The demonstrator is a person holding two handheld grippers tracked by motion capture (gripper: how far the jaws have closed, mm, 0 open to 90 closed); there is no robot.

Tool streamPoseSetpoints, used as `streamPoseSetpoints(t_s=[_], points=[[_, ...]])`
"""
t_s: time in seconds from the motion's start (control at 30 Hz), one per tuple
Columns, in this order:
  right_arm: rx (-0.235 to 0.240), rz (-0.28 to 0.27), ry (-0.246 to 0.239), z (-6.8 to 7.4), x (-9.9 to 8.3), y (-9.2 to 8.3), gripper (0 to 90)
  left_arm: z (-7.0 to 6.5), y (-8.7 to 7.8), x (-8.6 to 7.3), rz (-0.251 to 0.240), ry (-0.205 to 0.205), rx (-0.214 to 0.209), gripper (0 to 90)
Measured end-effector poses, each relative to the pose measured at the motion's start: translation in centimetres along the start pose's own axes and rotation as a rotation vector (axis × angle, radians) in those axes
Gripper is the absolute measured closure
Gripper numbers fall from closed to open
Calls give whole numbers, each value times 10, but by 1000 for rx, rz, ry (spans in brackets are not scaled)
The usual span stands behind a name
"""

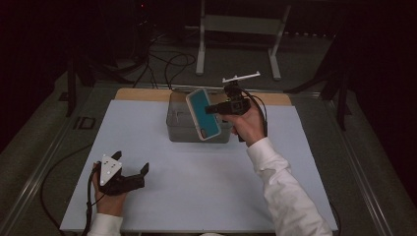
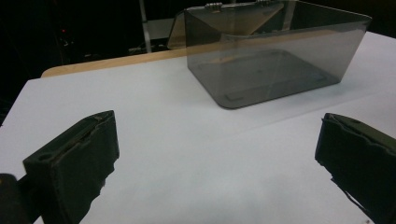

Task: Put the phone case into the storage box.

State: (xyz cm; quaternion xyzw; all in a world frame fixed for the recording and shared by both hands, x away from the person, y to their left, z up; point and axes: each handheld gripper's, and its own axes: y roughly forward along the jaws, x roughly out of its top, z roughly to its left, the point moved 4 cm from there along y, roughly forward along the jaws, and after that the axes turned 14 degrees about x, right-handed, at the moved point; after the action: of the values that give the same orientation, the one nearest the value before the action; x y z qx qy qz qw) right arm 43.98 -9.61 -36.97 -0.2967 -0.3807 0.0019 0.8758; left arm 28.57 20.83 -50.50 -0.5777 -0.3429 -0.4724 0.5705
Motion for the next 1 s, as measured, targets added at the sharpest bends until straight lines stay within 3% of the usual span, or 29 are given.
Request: streamPoseSetpoints(t_s=[1.0], points=[[-74, -26, 30, -14, 18, 2, 818, 1, 0, 0, 1, -1, 6, 5]])
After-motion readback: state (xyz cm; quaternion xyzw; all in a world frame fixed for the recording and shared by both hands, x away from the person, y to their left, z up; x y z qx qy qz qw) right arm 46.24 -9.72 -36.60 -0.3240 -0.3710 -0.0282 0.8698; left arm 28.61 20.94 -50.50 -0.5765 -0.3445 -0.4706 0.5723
